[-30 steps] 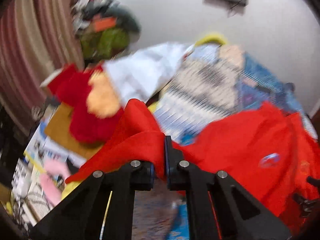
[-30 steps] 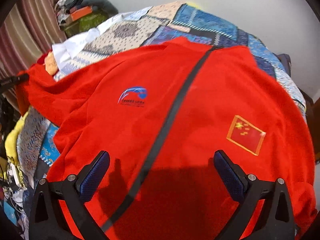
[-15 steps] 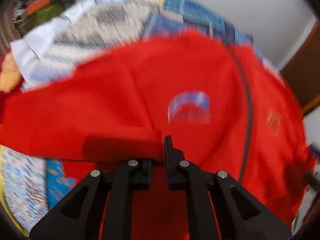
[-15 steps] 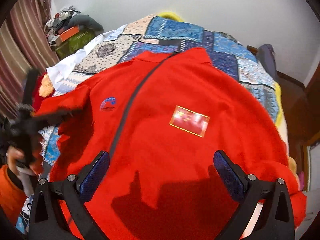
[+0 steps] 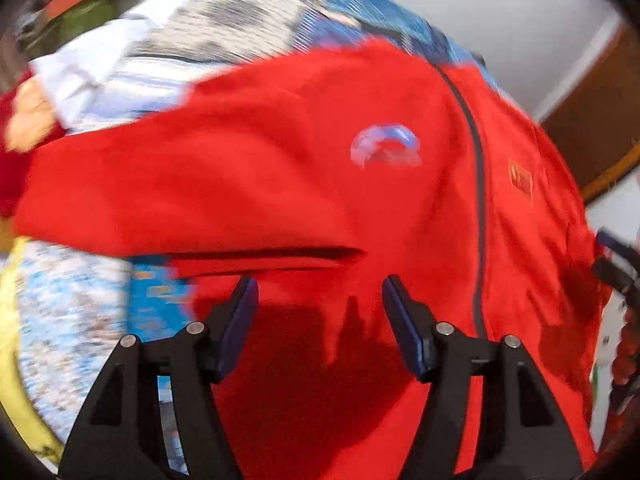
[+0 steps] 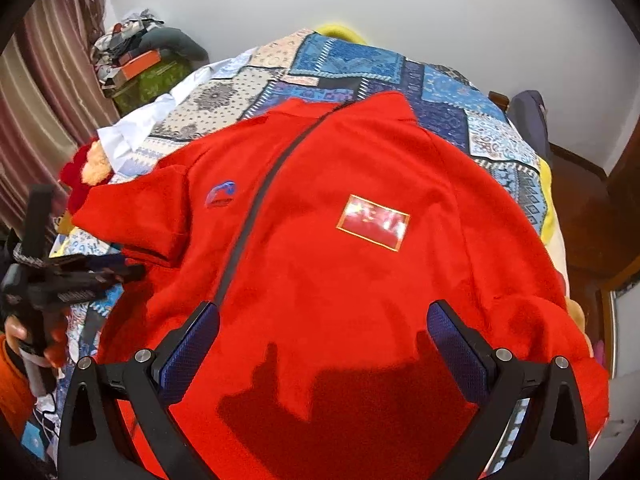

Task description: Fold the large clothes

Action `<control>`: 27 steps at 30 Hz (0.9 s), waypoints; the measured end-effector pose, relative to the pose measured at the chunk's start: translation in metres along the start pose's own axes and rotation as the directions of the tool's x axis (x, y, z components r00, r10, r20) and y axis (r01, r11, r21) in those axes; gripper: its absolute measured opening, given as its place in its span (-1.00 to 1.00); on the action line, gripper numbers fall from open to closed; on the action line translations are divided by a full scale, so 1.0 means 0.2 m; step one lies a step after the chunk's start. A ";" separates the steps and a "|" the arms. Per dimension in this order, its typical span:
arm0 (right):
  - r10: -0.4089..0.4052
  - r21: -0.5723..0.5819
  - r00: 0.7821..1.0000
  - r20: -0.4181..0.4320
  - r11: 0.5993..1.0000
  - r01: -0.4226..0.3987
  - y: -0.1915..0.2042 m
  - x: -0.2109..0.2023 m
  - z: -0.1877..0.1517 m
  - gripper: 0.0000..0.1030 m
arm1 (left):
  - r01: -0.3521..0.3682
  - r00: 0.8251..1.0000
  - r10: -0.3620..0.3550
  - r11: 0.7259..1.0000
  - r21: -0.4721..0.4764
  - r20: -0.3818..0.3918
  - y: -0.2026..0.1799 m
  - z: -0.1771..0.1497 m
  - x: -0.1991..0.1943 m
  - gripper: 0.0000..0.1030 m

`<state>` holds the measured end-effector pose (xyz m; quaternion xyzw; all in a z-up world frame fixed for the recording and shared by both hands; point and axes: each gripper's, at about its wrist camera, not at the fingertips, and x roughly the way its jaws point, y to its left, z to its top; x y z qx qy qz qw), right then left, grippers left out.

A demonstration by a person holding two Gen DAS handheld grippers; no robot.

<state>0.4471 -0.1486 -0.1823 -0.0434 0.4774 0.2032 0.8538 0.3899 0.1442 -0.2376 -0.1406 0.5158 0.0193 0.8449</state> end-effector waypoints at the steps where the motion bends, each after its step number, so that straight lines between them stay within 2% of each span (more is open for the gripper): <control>1: 0.002 -0.002 1.000 0.001 1.000 -0.002 0.01 0.00 0.01 1.00 | -0.012 1.000 0.013 1.000 -0.026 0.017 0.06 0.01 -0.04 0.34; 4: 0.003 -0.009 1.000 -0.008 1.000 -0.003 0.06 0.03 0.02 1.00 | -0.092 0.993 0.101 0.988 -0.124 0.068 0.32 0.02 -0.14 0.34; 8: 0.007 -0.027 1.000 -0.016 1.000 -0.007 0.12 0.07 0.04 1.00 | -0.168 0.979 0.191 0.950 -0.264 0.064 0.63 0.05 -0.17 0.34; 10: 0.002 -0.038 1.000 -0.018 0.999 -0.002 0.14 0.09 0.04 1.00 | -0.161 0.981 0.189 0.925 -0.344 0.051 0.77 0.05 -0.14 0.34; 13: -0.002 -0.047 1.000 -0.031 0.999 0.001 0.16 0.13 0.06 1.00 | -0.072 0.993 0.105 0.894 -0.442 0.049 0.91 0.03 -0.11 0.34; 15: -0.005 -0.047 0.999 -0.040 0.999 0.003 0.17 0.16 0.07 1.00 | -0.064 0.991 0.112 0.882 -0.467 0.075 0.95 0.04 -0.10 0.34; 17: -0.002 -0.042 0.999 -0.048 0.999 0.000 0.17 0.19 0.08 1.00 | -0.094 0.985 0.149 0.887 -0.451 0.088 0.94 0.08 -0.08 0.19; 19: 0.003 -0.037 0.999 -0.053 0.999 -0.005 0.17 0.21 0.08 1.00 | -0.181 0.970 0.232 0.885 -0.430 0.069 0.93 0.11 -0.04 -0.32; 22: 0.007 -0.039 0.999 -0.054 0.999 -0.009 0.17 0.22 0.08 1.00 | -0.299 0.936 0.344 0.891 -0.343 0.075 0.87 0.16 -0.03 -0.78; 23: 0.002 -0.046 0.999 -0.052 0.999 -0.005 0.18 0.22 0.08 1.00 | -0.343 0.918 0.386 0.888 -0.306 0.092 0.83 0.17 -0.03 -0.85; 24: -0.005 -0.055 0.999 -0.047 0.999 0.003 0.18 0.22 0.08 1.00 | -0.398 0.893 0.436 0.882 -0.253 0.113 0.78 0.19 -0.05 -0.94; 25: -0.015 -0.064 0.999 -0.041 0.998 0.013 0.18 0.22 0.08 1.00 | -0.433 0.874 0.466 0.875 -0.216 0.134 0.74 0.20 -0.06 -0.94; 26: -0.024 -0.071 0.999 -0.034 0.997 0.022 0.18 0.21 0.08 1.00 | -0.460 0.858 0.489 0.868 -0.184 0.160 0.69 0.22 -0.09 -0.94; 27: -0.030 -0.077 0.999 -0.025 0.997 0.028 0.18 0.20 0.07 1.00 | -0.472 0.848 0.495 0.868 -0.157 0.188 0.63 0.24 -0.12 -0.95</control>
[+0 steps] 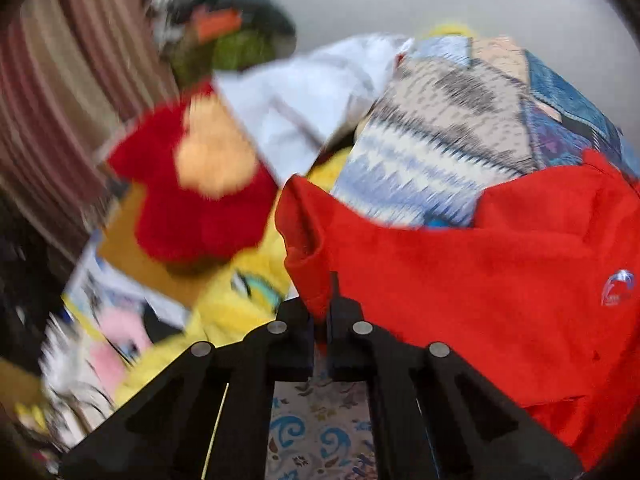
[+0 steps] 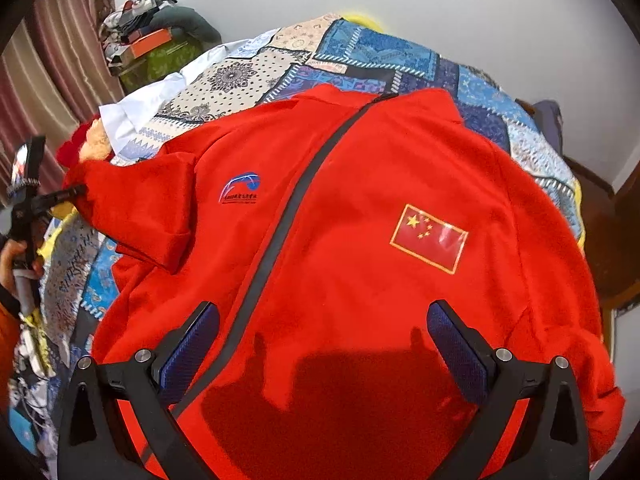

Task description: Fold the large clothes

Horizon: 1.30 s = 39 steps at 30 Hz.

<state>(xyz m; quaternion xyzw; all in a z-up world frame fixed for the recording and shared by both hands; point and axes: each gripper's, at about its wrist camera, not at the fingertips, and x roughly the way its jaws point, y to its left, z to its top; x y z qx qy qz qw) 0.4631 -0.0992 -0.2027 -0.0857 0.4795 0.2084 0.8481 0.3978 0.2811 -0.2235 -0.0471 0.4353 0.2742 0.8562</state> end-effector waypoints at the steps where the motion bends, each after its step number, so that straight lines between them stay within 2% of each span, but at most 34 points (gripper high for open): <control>1: -0.004 -0.004 1.000 0.013 1.000 0.004 -0.01 -0.02 0.00 1.00 | 0.012 0.999 -0.013 0.999 0.034 0.045 -0.05 0.03 -0.09 -0.95; 4: 0.003 0.011 0.999 0.044 1.000 -0.003 -0.05 -0.08 -0.01 1.00 | 0.053 0.989 -0.065 0.994 0.095 0.132 -0.17 0.12 -0.30 -0.95; 7: 0.016 0.039 0.997 0.069 0.999 -0.019 -0.11 -0.14 -0.02 1.00 | 0.122 0.970 -0.148 0.983 0.141 0.195 -0.33 0.20 -0.53 -0.95; 11: 0.011 0.079 0.994 0.108 0.997 -0.020 -0.22 -0.23 -0.03 1.00 | 0.257 0.932 -0.294 0.949 0.185 0.211 -0.60 0.30 -0.77 -0.95; 16: -0.031 0.126 0.988 0.151 0.992 0.012 -0.40 -0.34 -0.07 1.00 | 0.415 0.863 -0.466 0.874 0.254 0.193 -1.00 0.38 -0.97 -0.95; 17: -0.052 0.137 0.986 0.158 0.990 0.030 -0.44 -0.36 -0.08 1.00 | 0.440 0.848 -0.497 0.853 0.279 0.182 -1.10 0.38 -1.00 -0.95; 22: -0.116 0.176 0.981 0.152 0.980 0.089 -0.62 -0.42 -0.15 1.00 | 0.515 0.803 -0.588 0.766 0.385 0.097 -1.53 0.27 -1.05 -0.95; 25: -0.146 0.202 0.980 0.137 0.972 0.117 -0.72 -0.44 -0.20 1.00 | 0.576 0.780 -0.626 0.708 0.409 -0.016 -1.77 0.15 -1.01 -0.95; 27: -0.168 0.216 0.978 0.125 0.966 0.138 -0.78 -0.45 -0.24 1.00 | 0.625 0.757 -0.645 0.670 0.401 -0.103 -1.90 0.06 -0.94 -0.95; 33: -0.196 0.255 0.976 0.091 0.952 0.167 -0.90 -0.46 -0.32 1.00 | 0.643 0.757 -0.603 0.624 0.444 -0.250 -2.13 -0.19 -0.83 -0.92; 35: -0.199 0.264 0.976 0.086 0.949 0.170 -0.92 -0.46 -0.33 1.00 | 0.645 0.758 -0.587 0.609 0.461 -0.285 -2.16 -0.24 -0.84 -0.79; 36: -0.198 0.269 0.976 0.087 0.948 0.169 -0.92 -0.47 -0.33 1.00 | 0.651 0.754 -0.587 0.604 0.461 -0.296 -2.16 -0.25 -0.85 -0.63; 38: -0.187 0.276 0.978 0.092 0.948 0.155 -0.92 -0.48 -0.32 1.00 | 0.663 0.743 -0.598 0.599 0.449 -0.301 -2.12 -0.24 -0.89 -0.23; 39: -0.176 0.281 0.980 0.097 0.949 0.143 -0.92 -0.48 -0.31 1.00 | 0.663 0.743 -0.602 0.604 0.443 -0.291 -2.08 -0.21 -0.92 0.10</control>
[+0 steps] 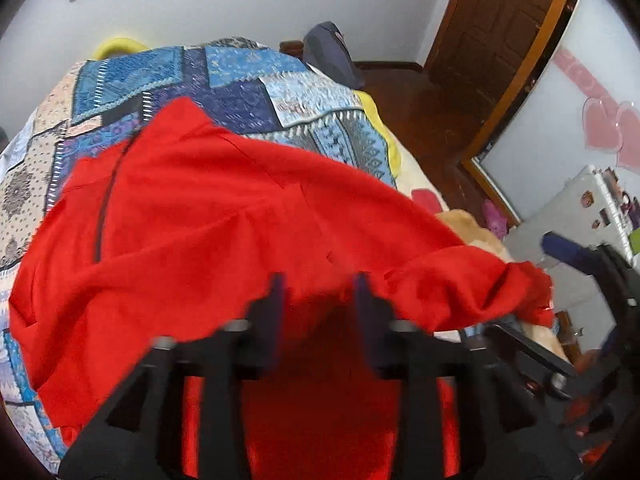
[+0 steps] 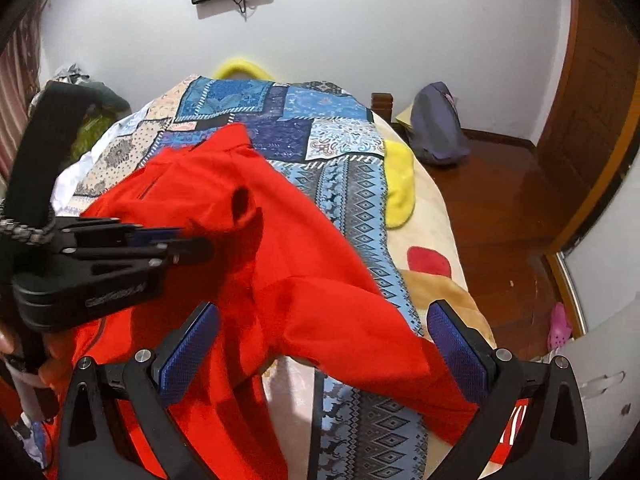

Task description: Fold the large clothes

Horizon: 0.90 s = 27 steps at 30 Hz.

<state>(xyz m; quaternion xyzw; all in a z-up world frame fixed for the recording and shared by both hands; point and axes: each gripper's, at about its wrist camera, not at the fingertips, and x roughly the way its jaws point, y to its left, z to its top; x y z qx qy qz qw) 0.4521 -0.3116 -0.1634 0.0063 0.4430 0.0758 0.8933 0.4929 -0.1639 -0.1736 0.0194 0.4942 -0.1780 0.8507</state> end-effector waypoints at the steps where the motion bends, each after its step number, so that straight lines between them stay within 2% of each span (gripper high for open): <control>1: 0.016 0.008 1.000 0.001 1.000 -0.017 0.01 0.00 0.02 1.00 | -0.006 0.999 0.006 1.000 -0.007 0.035 0.02 0.00 -0.08 0.30; 5: 0.074 0.021 0.997 0.005 0.997 -0.074 0.07 0.00 0.07 1.00 | -0.062 0.990 0.062 0.998 -0.002 0.130 0.18 -0.01 -0.32 0.55; 7: 0.102 0.008 0.995 0.010 0.995 -0.102 0.12 0.00 0.10 1.00 | -0.123 0.979 0.123 0.992 -0.008 0.161 0.32 -0.07 -0.44 0.69; 9: 0.111 -0.009 0.994 0.015 0.994 -0.111 0.17 0.02 0.13 1.00 | -0.189 0.967 0.188 0.982 -0.014 0.174 0.45 -0.14 -0.49 0.73; 12: 0.138 -0.018 0.990 -0.002 0.990 -0.138 0.24 0.08 0.17 0.99 | -0.312 0.940 0.315 0.949 -0.040 0.134 0.74 -0.31 -0.52 0.74; 15: 0.163 -0.011 0.986 -0.038 0.986 -0.164 0.28 0.19 0.20 0.82 | -0.394 0.917 0.397 0.917 -0.066 0.033 1.02 -0.50 -0.46 0.74; 17: 0.158 -0.023 0.984 -0.087 0.987 -0.161 0.32 0.30 0.22 0.55 | -0.417 0.909 0.415 0.905 -0.086 -0.034 1.17 -0.63 -0.40 0.74; 21: 0.124 -0.047 0.975 -0.182 0.990 -0.135 0.39 0.55 0.23 0.27 | -0.443 0.894 0.423 0.883 -0.155 -0.145 1.40 -0.85 -0.27 0.73; 25: 0.009 -0.049 0.987 -0.159 0.999 -0.017 0.42 0.71 0.27 0.22 | -0.414 0.908 0.377 0.877 -0.245 -0.184 1.55 -0.96 -0.15 0.73; 27: 0.019 -0.042 0.989 -0.144 0.999 -0.025 0.44 0.74 0.28 0.00 | -0.402 0.914 0.365 0.871 -0.283 -0.176 1.59 -1.00 -0.12 0.73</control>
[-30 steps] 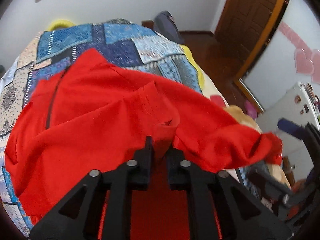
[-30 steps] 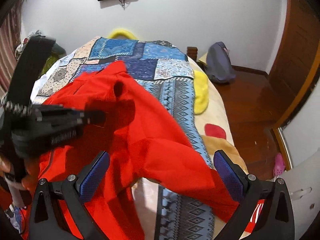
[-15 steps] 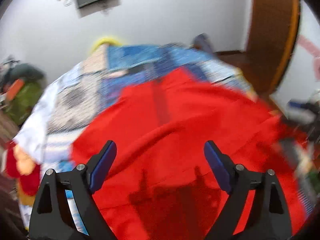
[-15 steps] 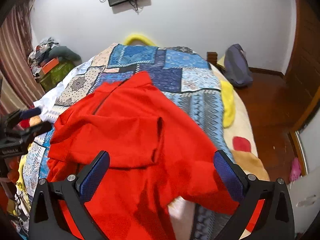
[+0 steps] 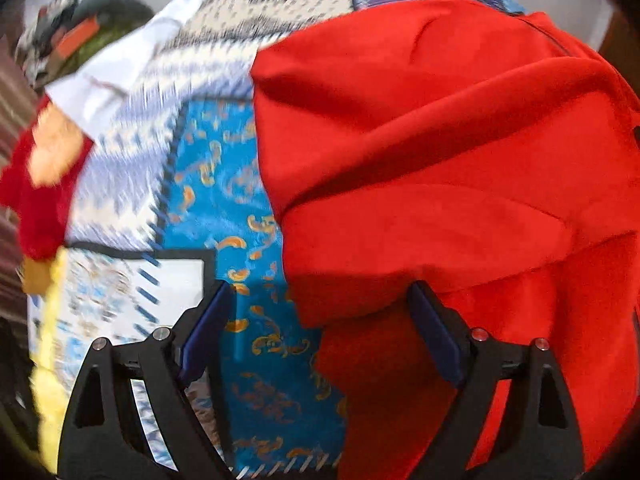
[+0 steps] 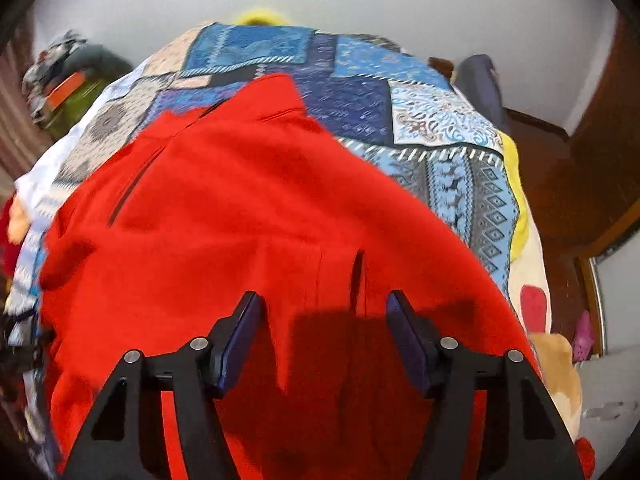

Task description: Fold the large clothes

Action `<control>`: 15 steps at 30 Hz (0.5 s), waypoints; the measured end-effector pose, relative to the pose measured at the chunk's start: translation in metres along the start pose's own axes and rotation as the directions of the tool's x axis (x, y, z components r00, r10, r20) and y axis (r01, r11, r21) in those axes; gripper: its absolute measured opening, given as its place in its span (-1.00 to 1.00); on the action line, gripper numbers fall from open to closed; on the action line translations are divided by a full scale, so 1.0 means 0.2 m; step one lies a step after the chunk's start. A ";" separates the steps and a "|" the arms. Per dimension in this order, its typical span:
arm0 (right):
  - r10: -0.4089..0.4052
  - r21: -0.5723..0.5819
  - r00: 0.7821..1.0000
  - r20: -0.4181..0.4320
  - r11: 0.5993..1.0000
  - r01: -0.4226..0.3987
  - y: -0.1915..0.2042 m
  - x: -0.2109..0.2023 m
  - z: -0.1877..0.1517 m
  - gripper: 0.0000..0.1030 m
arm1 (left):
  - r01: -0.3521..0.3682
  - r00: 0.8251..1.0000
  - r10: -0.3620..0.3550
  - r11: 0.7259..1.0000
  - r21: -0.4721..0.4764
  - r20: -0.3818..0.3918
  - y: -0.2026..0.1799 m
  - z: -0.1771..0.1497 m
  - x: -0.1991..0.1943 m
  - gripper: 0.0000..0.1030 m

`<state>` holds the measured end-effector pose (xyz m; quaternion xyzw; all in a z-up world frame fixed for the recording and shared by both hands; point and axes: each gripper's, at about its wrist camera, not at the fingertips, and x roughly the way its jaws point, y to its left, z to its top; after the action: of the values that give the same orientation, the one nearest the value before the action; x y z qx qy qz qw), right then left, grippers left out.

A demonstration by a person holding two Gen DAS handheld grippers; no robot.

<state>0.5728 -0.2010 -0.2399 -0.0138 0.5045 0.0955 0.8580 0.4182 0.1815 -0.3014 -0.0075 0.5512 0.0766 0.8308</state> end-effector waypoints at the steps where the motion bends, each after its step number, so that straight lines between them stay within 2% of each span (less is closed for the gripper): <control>1: -0.015 -0.013 1.000 0.010 1.000 0.016 0.02 0.00 0.00 -0.15 | 0.000 1.000 0.000 1.000 -0.001 0.016 0.00 -0.01 0.00 0.74; 2: -0.014 -0.031 1.000 0.016 0.999 0.014 0.04 0.00 0.01 -0.40 | -0.007 0.999 0.007 1.000 0.011 0.039 -0.01 -0.02 0.00 0.74; 3: 0.001 -0.059 1.000 0.011 0.998 -0.001 0.07 -0.01 0.01 -0.51 | -0.021 0.998 0.019 0.999 0.027 0.051 -0.03 -0.03 0.00 0.75; 5: -0.020 -0.131 0.999 0.031 0.991 0.024 0.15 -0.06 0.00 -0.72 | -0.059 0.996 0.054 0.996 0.068 0.068 -0.06 -0.06 0.02 0.77; 8: -0.073 -0.184 0.994 0.079 0.979 0.087 0.19 -0.15 0.00 -0.74 | -0.099 0.992 0.087 0.986 0.136 0.091 -0.12 -0.11 0.02 0.77; 12: -0.143 -0.181 0.987 0.075 0.971 0.155 0.11 -0.20 0.01 -0.74 | -0.047 0.997 0.039 0.989 0.140 0.061 -0.08 -0.15 -0.01 0.77; 15: -0.207 -0.195 0.978 0.033 0.958 0.209 0.05 -0.16 -0.02 -0.73 | -0.016 0.999 0.010 0.992 0.124 0.043 -0.02 -0.17 -0.08 0.77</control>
<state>0.5538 -0.1966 -0.2138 -0.1512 0.4829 0.0543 0.8608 0.3806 0.1729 -0.3003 0.0496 0.5372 0.0476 0.8407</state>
